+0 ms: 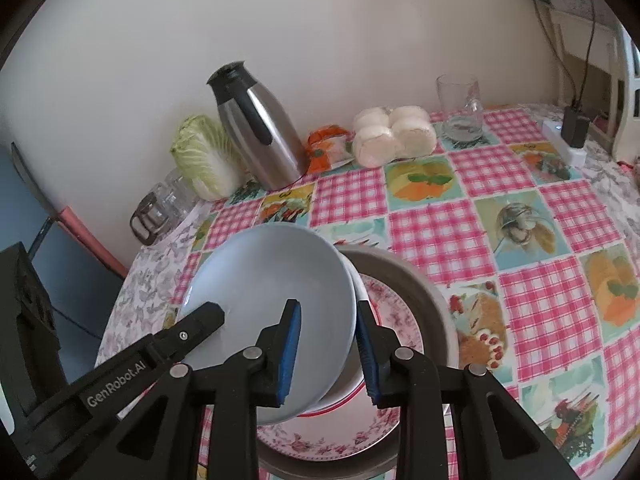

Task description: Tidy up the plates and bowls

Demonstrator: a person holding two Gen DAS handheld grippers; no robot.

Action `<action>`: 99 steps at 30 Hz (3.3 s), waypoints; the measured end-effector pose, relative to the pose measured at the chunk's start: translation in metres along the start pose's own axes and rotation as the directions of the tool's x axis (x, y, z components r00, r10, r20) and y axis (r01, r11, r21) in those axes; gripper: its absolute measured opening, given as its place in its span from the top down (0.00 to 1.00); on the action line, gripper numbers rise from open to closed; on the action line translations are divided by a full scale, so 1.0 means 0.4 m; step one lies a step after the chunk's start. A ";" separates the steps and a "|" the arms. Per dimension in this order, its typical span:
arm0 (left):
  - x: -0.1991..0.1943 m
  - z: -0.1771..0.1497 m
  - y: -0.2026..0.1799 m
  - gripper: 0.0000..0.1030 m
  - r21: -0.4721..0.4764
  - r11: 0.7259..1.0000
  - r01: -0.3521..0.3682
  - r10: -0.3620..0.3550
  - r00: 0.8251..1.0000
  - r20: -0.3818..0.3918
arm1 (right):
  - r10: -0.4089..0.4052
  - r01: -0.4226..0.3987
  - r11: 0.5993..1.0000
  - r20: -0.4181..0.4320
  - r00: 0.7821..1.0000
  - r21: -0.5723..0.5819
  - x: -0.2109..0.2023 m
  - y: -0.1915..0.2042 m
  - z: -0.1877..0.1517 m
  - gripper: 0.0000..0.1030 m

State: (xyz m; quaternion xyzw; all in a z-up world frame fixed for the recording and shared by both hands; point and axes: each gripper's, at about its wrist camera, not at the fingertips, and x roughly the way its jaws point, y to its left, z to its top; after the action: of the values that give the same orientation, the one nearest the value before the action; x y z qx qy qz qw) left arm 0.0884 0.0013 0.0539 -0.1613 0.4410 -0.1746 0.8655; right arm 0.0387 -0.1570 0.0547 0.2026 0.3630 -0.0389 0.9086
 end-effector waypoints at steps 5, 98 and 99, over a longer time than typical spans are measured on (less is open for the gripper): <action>0.006 0.000 -0.004 0.90 0.005 1.000 -0.006 0.006 1.000 0.004 | 0.002 -0.002 1.000 0.033 0.999 0.006 -0.018 -0.010 0.009 0.67; -0.124 -0.283 0.048 0.03 0.200 0.892 -0.406 0.414 0.910 0.000 | -0.199 0.198 0.980 -0.036 0.979 -0.027 -0.150 -0.172 -0.234 0.00; -0.124 -0.285 0.049 0.03 0.205 0.890 -0.408 0.418 0.909 -0.003 | -0.200 0.199 0.980 -0.038 0.979 -0.025 -0.151 -0.173 -0.237 0.00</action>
State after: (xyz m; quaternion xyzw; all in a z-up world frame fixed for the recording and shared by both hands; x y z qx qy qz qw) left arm -0.0291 0.0265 0.0165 0.0277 0.4654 -0.0337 0.8840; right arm -0.0816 -0.1875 0.0099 0.1565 0.4003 -0.1218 0.8947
